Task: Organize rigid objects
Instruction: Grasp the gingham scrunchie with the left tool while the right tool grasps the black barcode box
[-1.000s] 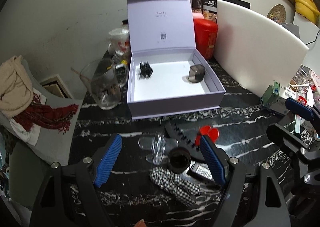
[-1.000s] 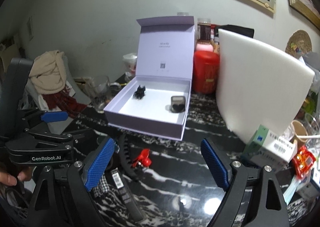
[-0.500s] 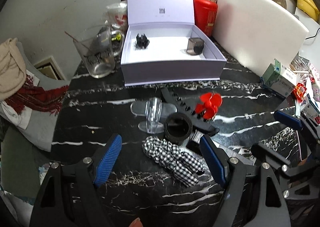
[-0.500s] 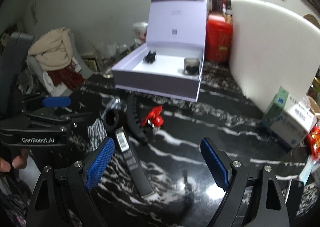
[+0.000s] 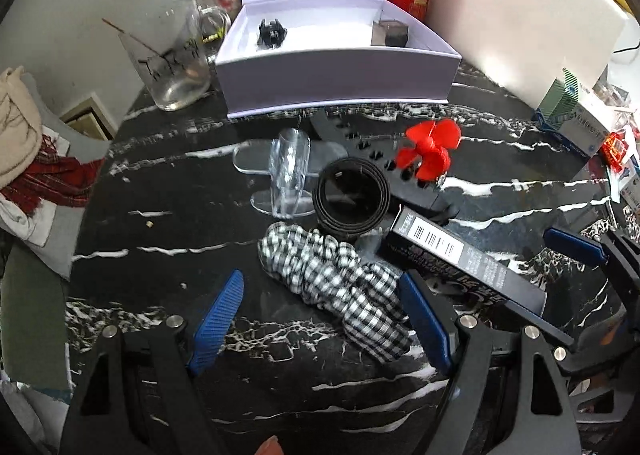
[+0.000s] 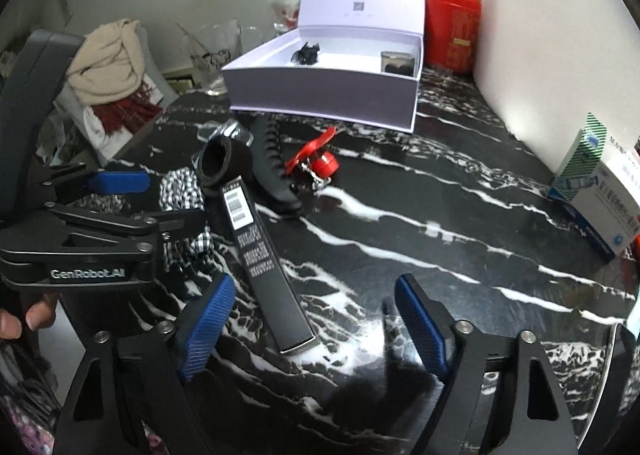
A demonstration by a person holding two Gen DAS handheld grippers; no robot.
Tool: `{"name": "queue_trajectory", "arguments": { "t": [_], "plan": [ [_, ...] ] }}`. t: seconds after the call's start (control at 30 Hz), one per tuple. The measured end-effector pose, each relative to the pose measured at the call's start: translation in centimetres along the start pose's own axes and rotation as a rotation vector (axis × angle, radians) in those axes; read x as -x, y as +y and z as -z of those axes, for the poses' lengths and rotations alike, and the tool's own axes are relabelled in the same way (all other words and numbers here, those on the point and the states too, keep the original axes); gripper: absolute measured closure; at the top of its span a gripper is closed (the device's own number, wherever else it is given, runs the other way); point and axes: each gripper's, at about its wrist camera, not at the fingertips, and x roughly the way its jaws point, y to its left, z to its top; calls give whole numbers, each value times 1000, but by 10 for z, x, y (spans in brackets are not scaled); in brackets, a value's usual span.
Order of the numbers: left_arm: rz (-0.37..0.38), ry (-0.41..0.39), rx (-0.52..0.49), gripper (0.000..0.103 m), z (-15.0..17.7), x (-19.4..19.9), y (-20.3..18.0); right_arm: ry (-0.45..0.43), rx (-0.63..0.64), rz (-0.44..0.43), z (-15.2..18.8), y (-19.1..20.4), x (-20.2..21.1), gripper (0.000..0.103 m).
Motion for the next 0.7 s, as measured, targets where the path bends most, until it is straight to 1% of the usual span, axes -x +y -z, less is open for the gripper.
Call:
{"name": "queue_trajectory", "arguments": {
  "t": [0.37, 0.5, 0.57, 0.63, 0.67, 0.7],
  "plan": [
    [-8, -6, -20, 22, -3, -6, -13, 21, -13, -6, 3, -7, -11, 39],
    [-19, 33, -8, 22, -3, -17, -14, 20, -3, 10, 3, -8, -11, 48],
    [-11, 29, 12, 21, -2, -18, -11, 20, 2, 16, 3, -8, -10, 49],
    [-26, 37, 29, 16, -2, -19, -9, 20, 1, 16, 4, -8, -10, 49],
    [-45, 48, 45, 6, -1, -20, -6, 20, 1, 15, 3, -8, -10, 49],
    [-59, 62, 64, 0, 0, -21, -3, 20, 0, 15, 3, -9, -10, 49]
  ]
}}
